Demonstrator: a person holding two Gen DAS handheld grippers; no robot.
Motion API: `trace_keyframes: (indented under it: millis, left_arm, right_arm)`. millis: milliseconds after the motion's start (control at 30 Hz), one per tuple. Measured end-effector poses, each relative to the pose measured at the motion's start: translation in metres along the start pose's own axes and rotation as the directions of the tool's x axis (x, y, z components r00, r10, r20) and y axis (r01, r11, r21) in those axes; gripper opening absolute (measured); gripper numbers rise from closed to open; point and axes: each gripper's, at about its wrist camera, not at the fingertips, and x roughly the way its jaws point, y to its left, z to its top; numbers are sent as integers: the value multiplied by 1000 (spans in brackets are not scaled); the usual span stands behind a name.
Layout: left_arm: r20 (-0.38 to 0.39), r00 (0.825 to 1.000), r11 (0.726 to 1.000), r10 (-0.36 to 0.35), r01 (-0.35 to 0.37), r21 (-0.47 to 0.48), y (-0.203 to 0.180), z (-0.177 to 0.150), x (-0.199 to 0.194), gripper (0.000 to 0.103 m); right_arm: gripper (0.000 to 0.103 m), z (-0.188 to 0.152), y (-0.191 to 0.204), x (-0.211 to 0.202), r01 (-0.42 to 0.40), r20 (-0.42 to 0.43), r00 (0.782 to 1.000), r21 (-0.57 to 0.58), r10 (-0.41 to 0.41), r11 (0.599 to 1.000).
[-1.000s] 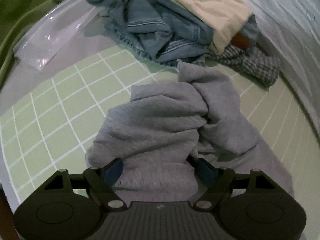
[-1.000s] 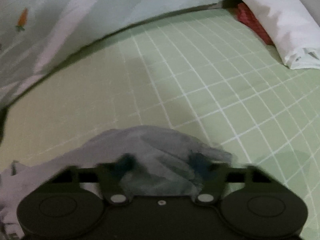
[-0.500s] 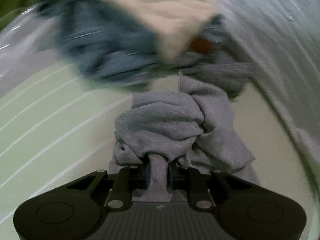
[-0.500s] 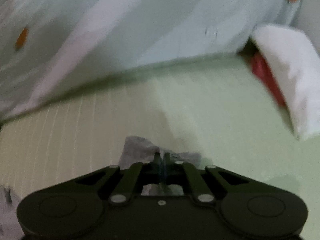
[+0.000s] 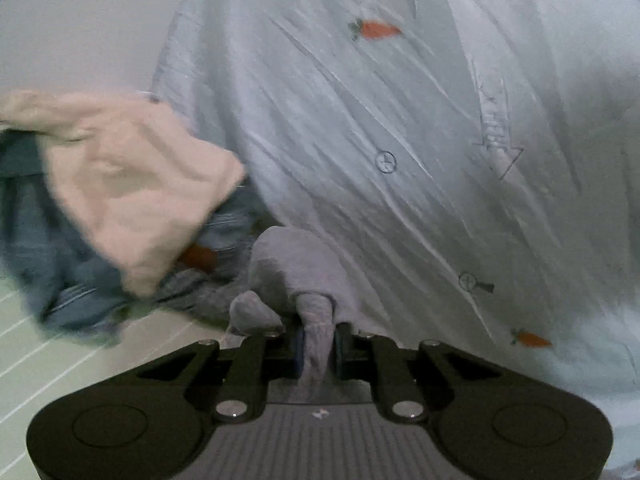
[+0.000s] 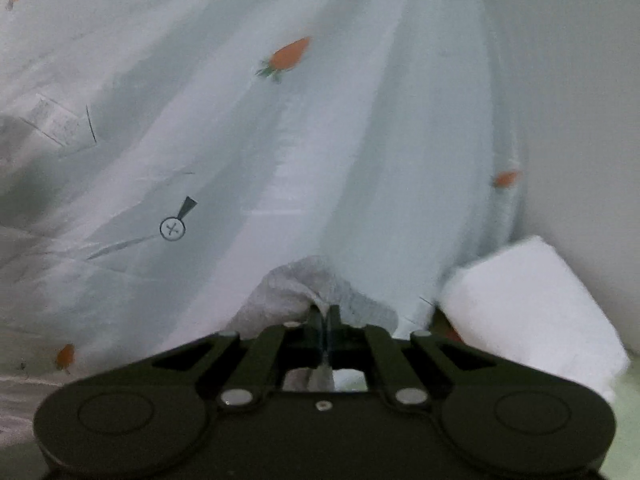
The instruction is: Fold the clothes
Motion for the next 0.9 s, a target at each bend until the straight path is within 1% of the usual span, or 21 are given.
trace_keyframes:
  millis: [33,67,100,133,167,200,233,267,300,333,367,400,433,500,533,600,733,800,867,900]
  left_arm:
    - [-24,999,1000,27,-27,-3,12,-13,-10,16]
    - [-53,997,998,58,-58,-5,24,-26,-17,16]
    - [-97,991,995,97,-98,-6,38,-43,-19,16]
    - [-148,979,990,140,-142,-6,52,-61,-19,17]
    - [-200,963,983,179,-185,-14,67,-77,-18,18]
    - [-254,944,974,209,-225,-33,81,-91,-16,19]
    - [-303,925,965,229,-257,-54,94,-103,-15,19]
    - [-320,918,960,235,-272,-73,101,-110,-18,19]
    - [-323,916,956,237,-280,-92,106,-116,-21,20]
    - [-315,920,955,233,-277,-103,107,-117,-25,27]
    - [-301,927,957,225,-268,-111,107,-117,-28,30]
    - [-286,933,958,217,-259,-119,106,-116,-32,38]
    - [-275,937,961,215,-254,-113,106,-115,-32,45]
    - [-277,933,963,229,-258,-75,107,-111,-27,55]
    - [-280,931,964,237,-261,-54,107,-108,-24,58]
    - [-290,925,961,245,-272,-56,112,-106,-20,60]
    - [-301,925,954,233,-277,-112,131,-101,-10,64]
    - [-310,924,957,224,-269,-112,134,-96,-3,66]
    - [-321,922,958,219,-265,-108,137,-92,6,71]
    - [-326,920,959,216,-263,-106,139,-89,10,71]
  right_arm:
    - [2,-15,-10,-12,18,-31,999,-4,-18,1000]
    - [3,-34,-21,-19,28,-84,996,13,-27,1000]
    - [3,-54,-33,-26,38,-138,990,32,-33,999]
    - [3,-77,-45,-27,42,-226,974,68,-26,997]
    - [4,-99,-55,-26,62,-310,950,99,-29,993]
    - [4,-121,-65,-25,86,-391,920,127,-30,988]
    - [4,-136,-70,-28,104,-430,902,140,-35,985]
    - [7,-150,-74,-32,122,-462,886,151,-39,981]
    - [17,-154,-75,-35,125,-463,885,165,-35,978]
    - [25,-156,-75,-38,126,-460,887,181,-29,975]
    - [46,-157,-75,-41,127,-457,889,196,-24,972]
    - [55,-159,-74,-44,128,-454,891,211,-19,969]
    - [56,-161,-74,-47,129,-450,893,226,-14,966]
    - [60,-165,-70,-39,117,-464,886,250,13,961]
    - [62,-166,-68,-35,126,-475,880,249,8,960]
    - [70,-170,-69,-33,159,-492,870,251,-16,955]
    - [73,-178,-73,-33,213,-515,856,283,-39,935]
    - [76,-178,-74,-33,229,-521,852,282,-52,932]
    - [77,-177,-74,-33,241,-530,846,287,-56,927]
    - [78,-177,-75,-32,245,-534,844,293,-54,924]
